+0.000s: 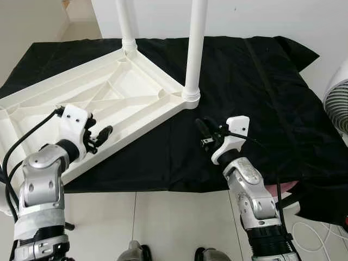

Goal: Building children table

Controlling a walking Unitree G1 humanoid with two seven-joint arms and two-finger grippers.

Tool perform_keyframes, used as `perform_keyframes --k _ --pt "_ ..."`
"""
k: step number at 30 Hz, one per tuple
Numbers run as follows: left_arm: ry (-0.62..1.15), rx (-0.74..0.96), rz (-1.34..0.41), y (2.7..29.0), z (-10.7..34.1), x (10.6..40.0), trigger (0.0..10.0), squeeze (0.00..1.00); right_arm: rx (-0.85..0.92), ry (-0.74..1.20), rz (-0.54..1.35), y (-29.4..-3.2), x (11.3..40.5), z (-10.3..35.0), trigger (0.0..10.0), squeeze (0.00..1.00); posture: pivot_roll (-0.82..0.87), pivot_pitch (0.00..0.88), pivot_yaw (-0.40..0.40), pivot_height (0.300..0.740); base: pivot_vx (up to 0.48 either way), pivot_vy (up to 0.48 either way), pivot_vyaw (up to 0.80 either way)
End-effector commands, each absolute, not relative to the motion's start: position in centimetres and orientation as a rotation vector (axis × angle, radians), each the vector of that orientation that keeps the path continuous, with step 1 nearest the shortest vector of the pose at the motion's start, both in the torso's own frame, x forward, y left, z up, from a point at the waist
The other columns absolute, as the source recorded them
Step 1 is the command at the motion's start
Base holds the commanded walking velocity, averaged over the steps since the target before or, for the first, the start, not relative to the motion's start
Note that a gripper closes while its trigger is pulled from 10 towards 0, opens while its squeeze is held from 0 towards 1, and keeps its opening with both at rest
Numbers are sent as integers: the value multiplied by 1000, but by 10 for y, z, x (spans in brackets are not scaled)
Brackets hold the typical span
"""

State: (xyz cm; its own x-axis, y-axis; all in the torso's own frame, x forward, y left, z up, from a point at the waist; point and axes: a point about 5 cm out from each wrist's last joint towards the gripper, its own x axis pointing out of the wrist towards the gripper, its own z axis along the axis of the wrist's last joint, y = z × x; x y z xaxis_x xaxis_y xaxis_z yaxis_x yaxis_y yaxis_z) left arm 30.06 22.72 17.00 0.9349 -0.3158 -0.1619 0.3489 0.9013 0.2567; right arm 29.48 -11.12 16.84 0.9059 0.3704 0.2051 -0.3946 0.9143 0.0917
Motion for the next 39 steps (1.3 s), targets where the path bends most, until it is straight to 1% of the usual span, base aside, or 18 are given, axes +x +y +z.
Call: perform_keyframes --k 1,27,30,36,39 --pt "142 294 -421 226 167 297 10000 0 135 -180 407 -110 295 166 10000 0 -42 119 53 740 0 0 0" --pt "150 288 -477 217 168 291 10000 0 128 -180 413 -110 295 165 10000 0 -48 113 49 740 0 0 0" --pt "204 308 -548 216 155 281 10000 0 128 -179 407 -111 296 165 10000 0 -51 108 49 740 0 0 0" --pt "268 347 -575 215 137 278 10000 0 127 -183 409 -111 298 166 10000 0 -51 108 49 740 0 0 0" --pt "268 347 -575 215 137 278 10000 0 127 -183 409 -111 298 166 10000 0 -51 108 49 740 0 0 0"
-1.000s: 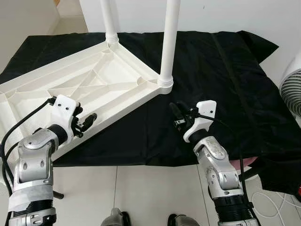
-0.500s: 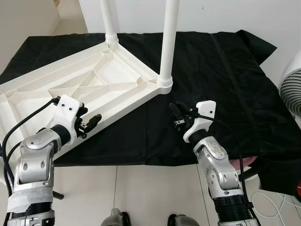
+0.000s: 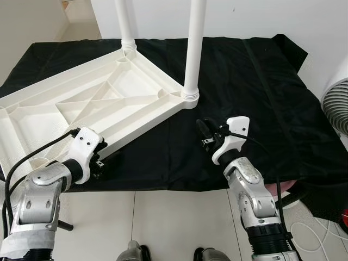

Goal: Building children table

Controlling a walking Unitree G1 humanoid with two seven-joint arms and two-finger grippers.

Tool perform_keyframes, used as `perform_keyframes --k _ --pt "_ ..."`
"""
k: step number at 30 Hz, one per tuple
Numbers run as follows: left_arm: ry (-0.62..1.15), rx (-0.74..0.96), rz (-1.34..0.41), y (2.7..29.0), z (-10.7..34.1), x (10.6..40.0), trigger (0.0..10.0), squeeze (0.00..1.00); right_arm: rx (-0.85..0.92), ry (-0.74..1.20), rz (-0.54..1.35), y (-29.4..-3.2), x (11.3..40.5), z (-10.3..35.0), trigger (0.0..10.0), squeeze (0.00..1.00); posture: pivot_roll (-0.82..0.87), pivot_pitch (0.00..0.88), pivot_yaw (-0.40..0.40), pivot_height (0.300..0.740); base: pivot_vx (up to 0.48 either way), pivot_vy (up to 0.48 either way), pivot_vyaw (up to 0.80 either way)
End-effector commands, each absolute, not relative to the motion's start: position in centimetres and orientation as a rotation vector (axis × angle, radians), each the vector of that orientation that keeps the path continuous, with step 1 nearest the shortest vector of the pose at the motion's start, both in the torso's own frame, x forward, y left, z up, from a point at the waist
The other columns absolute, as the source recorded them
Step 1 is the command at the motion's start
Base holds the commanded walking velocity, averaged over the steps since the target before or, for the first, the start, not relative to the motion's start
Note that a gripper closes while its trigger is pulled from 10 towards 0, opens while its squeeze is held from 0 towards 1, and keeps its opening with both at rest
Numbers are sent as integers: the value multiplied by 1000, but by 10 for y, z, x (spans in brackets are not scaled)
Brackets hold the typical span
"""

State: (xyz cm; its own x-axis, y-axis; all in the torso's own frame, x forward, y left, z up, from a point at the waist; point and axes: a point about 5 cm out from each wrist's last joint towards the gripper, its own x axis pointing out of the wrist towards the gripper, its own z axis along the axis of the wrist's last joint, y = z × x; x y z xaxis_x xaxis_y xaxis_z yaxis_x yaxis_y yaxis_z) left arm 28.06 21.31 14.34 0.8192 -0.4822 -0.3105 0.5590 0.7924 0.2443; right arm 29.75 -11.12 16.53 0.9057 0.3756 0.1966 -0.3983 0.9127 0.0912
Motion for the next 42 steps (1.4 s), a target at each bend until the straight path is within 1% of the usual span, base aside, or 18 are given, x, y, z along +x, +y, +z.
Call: perform_keyframes --k 1,6,9,15,16,20,21,22,24,28,32,41,42 --pt "283 352 -568 216 134 279 10000 0 127 -181 411 -110 297 165 10000 0 -53 107 48 740 0 0 0" --pt "320 371 -519 221 127 283 10000 0 127 -183 410 -111 298 166 10000 0 -59 109 49 740 0 0 0" --pt "351 376 -431 229 123 292 10000 0 124 -182 405 -112 297 166 10000 0 -62 117 51 740 0 0 0" --pt "346 362 -393 232 127 295 10000 0 124 -182 398 -113 296 166 10000 0 -62 117 51 740 0 0 0" --pt "340 346 -381 230 128 297 7294 0 125 -183 396 -113 297 166 10000 0 -65 116 55 740 0 0 0" --pt "335 335 -374 229 129 299 7294 0 126 -184 395 -113 297 166 10000 0 -65 116 55 740 0 0 0" --pt "333 323 -355 223 126 301 0 0 128 -187 395 -112 298 166 10000 0 -63 114 57 740 0 0 0" --pt "333 323 -355 223 126 301 0 0 128 -187 395 -112 298 166 10000 0 -63 114 57 740 0 0 0" --pt "326 307 -342 214 125 304 0 0 129 -190 395 -111 299 167 10000 0 -61 112 59 740 0 0 0" --pt "314 297 -334 209 126 306 0 0 131 -191 395 -111 299 167 10000 0 -61 110 60 740 0 0 0" --pt "272 264 -285 194 134 322 0 0 137 -196 399 -107 300 167 10000 0 -59 104 64 740 0 0 0" --pt "233 262 -258 180 147 336 0 0 139 -200 397 -107 300 168 10000 0 -64 99 73 740 0 0 0" --pt "217 263 -272 172 150 338 1569 0 139 -201 396 -107 300 168 10000 0 -64 99 73 740 0 0 0"
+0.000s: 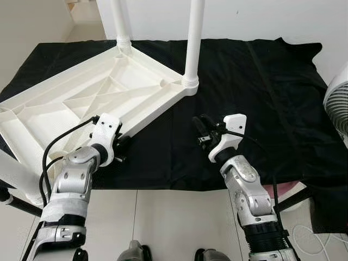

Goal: Building children table

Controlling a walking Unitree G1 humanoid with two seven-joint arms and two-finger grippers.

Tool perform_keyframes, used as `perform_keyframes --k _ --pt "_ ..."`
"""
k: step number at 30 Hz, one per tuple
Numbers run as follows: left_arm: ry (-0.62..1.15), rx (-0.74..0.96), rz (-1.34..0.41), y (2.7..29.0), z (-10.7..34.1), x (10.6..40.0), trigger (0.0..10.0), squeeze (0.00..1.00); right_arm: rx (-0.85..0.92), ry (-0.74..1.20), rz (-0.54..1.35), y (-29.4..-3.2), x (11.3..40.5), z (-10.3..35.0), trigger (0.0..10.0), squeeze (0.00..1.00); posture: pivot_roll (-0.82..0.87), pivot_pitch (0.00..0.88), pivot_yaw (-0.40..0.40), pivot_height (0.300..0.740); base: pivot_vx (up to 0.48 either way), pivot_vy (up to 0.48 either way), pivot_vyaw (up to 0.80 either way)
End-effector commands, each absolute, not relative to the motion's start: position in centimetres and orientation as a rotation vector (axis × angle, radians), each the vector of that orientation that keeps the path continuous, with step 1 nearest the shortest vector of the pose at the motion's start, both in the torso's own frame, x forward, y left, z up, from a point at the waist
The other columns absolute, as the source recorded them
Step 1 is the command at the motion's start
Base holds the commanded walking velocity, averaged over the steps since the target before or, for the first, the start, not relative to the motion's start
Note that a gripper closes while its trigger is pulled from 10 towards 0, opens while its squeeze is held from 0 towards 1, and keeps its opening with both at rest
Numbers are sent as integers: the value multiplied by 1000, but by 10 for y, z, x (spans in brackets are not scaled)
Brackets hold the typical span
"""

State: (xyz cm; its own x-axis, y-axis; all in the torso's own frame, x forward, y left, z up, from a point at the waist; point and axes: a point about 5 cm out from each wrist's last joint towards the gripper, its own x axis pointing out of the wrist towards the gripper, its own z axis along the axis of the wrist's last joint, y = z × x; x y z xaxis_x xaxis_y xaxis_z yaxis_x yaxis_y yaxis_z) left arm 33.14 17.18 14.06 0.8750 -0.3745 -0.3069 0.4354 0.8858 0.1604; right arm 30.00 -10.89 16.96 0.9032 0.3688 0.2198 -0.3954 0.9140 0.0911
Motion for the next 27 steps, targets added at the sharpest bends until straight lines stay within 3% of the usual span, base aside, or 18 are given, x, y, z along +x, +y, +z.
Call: perform_keyframes --k 1,4,5,13,14,15,22,23,24,27 --pt "206 269 -283 166 153 340 4431 0 140 -203 395 -107 300 168 10000 0 -67 96 75 740 0 0 0" --pt "201 274 -290 162 154 341 4431 0 140 -204 395 -106 300 168 10000 0 -67 96 75 740 0 0 0" --pt "180 301 -339 154 156 340 10000 0 141 -206 392 -106 300 168 10000 0 -71 94 80 740 0 0 0" --pt "133 291 -417 155 161 335 10000 0 143 -207 386 -106 300 167 10000 0 -71 94 80 740 0 0 0" --pt "126 272 -429 156 163 334 10000 98 143 -207 387 -105 300 167 10000 0 -71 94 80 740 0 0 0" --pt "117 248 -442 157 165 333 10000 1000 144 -206 388 -105 301 167 10000 0 -71 94 80 740 0 0 0" --pt "76 233 -488 159 172 326 10000 1000 146 -206 392 -103 301 167 10000 0 -51 102 81 740 0 0 0" --pt "55 248 -503 161 175 323 10000 780 146 -205 393 -103 300 167 10000 0 -48 104 78 740 0 0 0" --pt "45 258 -511 163 177 320 10000 27 146 -205 394 -103 300 167 10000 0 -48 104 78 740 0 0 0" --pt "44 286 -519 170 180 314 10000 0 146 -203 397 -103 300 166 10000 0 -44 105 76 740 0 0 0"
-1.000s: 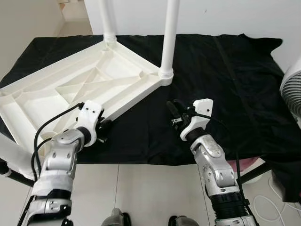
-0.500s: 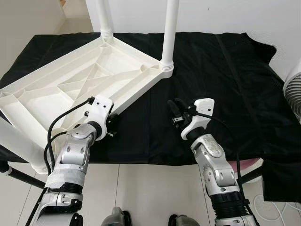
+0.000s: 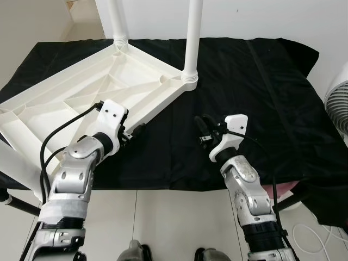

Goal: Building children table

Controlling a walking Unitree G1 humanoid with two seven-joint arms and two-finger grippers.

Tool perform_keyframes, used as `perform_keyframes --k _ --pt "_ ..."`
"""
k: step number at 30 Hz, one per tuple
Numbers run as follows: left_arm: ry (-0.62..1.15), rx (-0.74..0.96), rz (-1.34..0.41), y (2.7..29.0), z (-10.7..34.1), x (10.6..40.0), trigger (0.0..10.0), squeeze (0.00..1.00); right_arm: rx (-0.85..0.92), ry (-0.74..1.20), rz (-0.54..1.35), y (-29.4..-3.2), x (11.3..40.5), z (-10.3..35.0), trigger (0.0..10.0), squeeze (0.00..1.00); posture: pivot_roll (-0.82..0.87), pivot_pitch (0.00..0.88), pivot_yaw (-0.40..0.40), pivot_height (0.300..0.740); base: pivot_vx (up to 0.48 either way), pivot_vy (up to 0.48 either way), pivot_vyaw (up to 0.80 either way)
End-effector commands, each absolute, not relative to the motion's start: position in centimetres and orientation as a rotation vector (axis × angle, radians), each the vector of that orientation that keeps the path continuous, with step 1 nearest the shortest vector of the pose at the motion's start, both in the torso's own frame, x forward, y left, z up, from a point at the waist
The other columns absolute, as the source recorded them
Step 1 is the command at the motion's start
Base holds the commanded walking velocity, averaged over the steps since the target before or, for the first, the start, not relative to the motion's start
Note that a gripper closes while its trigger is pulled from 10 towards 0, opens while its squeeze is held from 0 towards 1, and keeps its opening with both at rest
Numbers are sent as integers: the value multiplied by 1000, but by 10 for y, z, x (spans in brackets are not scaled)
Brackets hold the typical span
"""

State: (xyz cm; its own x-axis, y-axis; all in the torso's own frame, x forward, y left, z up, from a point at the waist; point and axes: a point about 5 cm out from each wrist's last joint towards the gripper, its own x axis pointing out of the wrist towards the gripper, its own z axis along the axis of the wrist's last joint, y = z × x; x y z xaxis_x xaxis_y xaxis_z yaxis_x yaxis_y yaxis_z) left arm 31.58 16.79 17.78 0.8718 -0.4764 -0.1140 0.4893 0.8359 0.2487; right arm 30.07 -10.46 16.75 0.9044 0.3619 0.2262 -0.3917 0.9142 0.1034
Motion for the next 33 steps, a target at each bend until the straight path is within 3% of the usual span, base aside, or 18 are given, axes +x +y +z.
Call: perform_keyframes --k 1,13,33 --pt "48 300 -512 177 181 310 10000 0 145 -202 398 -103 301 166 10000 0 -44 102 77 740 0 0 0" --pt "148 349 -466 202 170 291 10000 0 145 -198 410 -102 301 165 10000 0 -22 114 66 740 0 0 0" --pt "301 342 -405 217 145 272 10000 0 140 -188 412 -104 301 164 10000 0 -19 126 56 740 0 0 0"
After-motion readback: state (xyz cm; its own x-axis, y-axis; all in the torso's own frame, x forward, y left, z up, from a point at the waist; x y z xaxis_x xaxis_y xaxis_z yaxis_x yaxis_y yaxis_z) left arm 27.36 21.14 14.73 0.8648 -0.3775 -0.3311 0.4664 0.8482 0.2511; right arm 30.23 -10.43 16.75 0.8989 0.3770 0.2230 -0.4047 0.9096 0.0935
